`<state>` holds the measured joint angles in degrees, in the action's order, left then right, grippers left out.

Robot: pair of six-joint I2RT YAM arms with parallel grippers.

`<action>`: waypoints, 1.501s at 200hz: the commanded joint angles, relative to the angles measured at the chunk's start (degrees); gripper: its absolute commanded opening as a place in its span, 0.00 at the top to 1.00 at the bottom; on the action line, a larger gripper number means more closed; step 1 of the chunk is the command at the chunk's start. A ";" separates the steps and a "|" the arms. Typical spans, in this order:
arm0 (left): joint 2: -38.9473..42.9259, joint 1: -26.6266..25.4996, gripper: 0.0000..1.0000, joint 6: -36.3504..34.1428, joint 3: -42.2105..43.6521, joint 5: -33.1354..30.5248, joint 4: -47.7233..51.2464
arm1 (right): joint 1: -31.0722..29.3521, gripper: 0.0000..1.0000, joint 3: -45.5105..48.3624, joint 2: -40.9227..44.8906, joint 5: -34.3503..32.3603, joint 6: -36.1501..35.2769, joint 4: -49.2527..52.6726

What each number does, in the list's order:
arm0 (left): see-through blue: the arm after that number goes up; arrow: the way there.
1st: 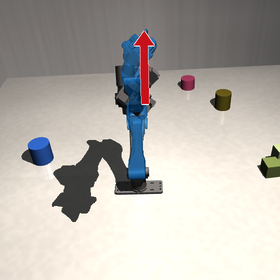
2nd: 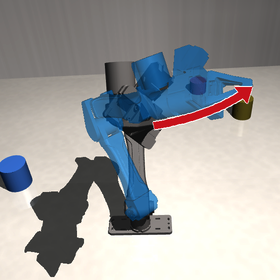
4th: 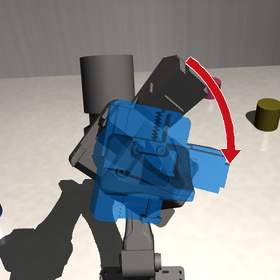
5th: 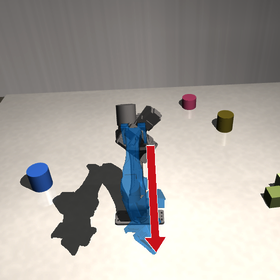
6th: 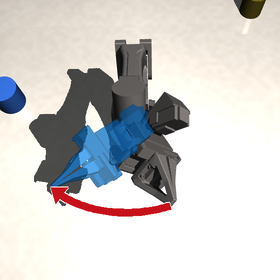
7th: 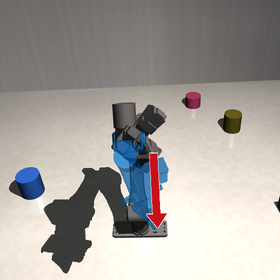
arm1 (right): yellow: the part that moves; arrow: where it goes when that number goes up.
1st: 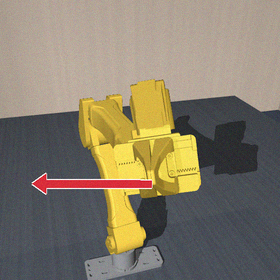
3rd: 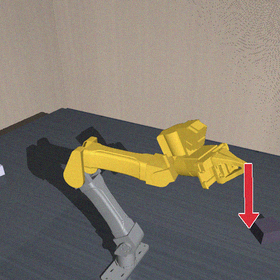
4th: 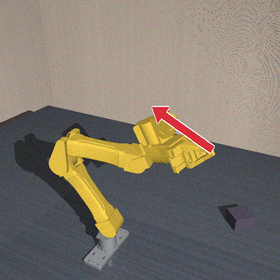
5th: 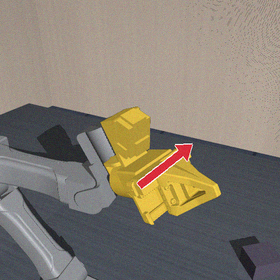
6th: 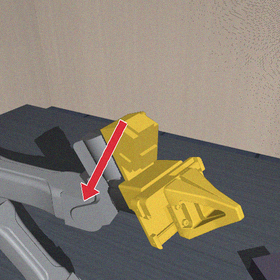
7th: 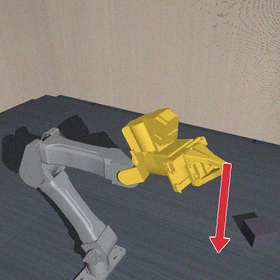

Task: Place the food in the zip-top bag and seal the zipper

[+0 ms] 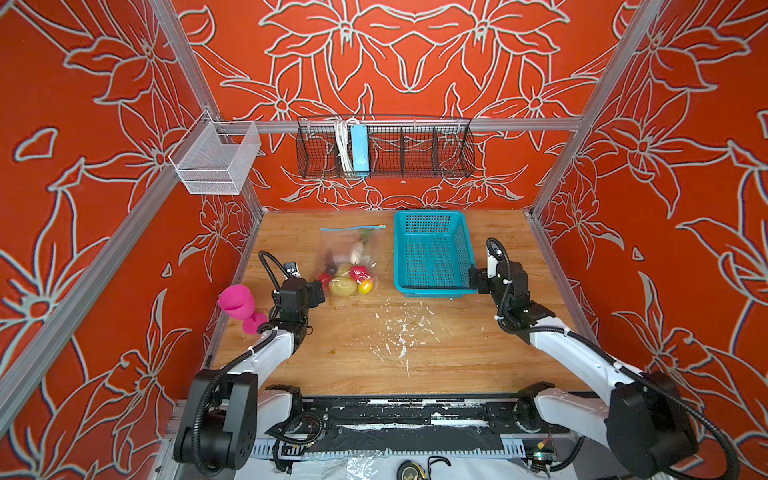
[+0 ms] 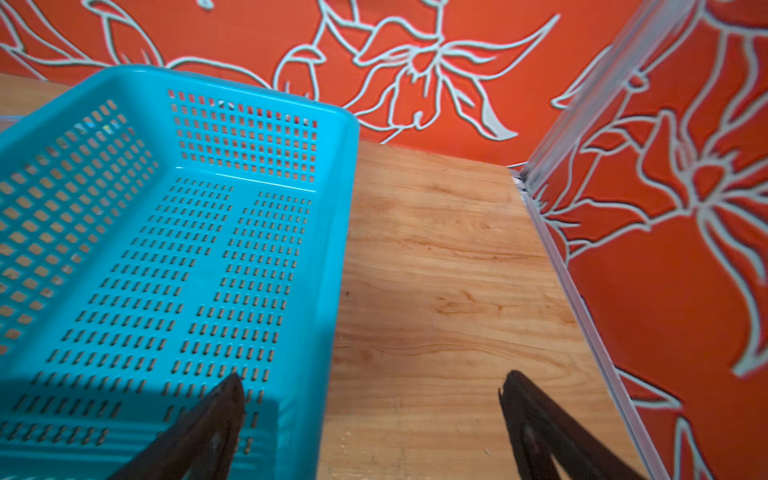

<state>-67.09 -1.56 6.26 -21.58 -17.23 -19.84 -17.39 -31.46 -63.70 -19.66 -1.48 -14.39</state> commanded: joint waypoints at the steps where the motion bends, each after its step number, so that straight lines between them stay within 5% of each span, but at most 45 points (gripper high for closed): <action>1: 1.59 -0.28 0.03 -1.91 1.73 -0.03 -6.33 | 0.92 0.02 3.77 2.60 -4.26 -0.54 -6.62; 36: -3.55 0.68 0.03 -0.67 2.60 0.51 -11.46 | 2.54 0.02 6.30 3.81 -6.43 0.48 -7.93; 61: -10.95 1.52 0.03 -4.00 -0.08 8.16 -13.51 | 4.18 0.02 8.56 4.29 -8.23 1.83 -10.08; 167: -10.34 2.81 0.03 -3.63 -0.30 11.08 -12.15 | 12.97 0.02 15.99 -1.56 -13.05 8.76 -20.26; 225: -10.26 2.81 0.03 -3.63 -0.28 11.08 -12.08 | 13.79 0.02 15.62 -3.07 -0.92 5.25 -22.45; 264: -10.26 2.80 0.03 -3.62 -0.24 11.08 -12.15 | 14.12 0.02 18.12 -10.37 0.36 5.51 -34.79; 300: -10.30 2.79 0.03 -3.63 -0.17 11.08 -12.14 | 13.97 0.02 18.67 -17.57 11.18 0.79 -43.35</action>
<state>-77.52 1.08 3.57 -20.84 -6.72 -30.57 -3.46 -13.85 -76.90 -16.16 2.22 -46.94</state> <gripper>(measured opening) 0.972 0.980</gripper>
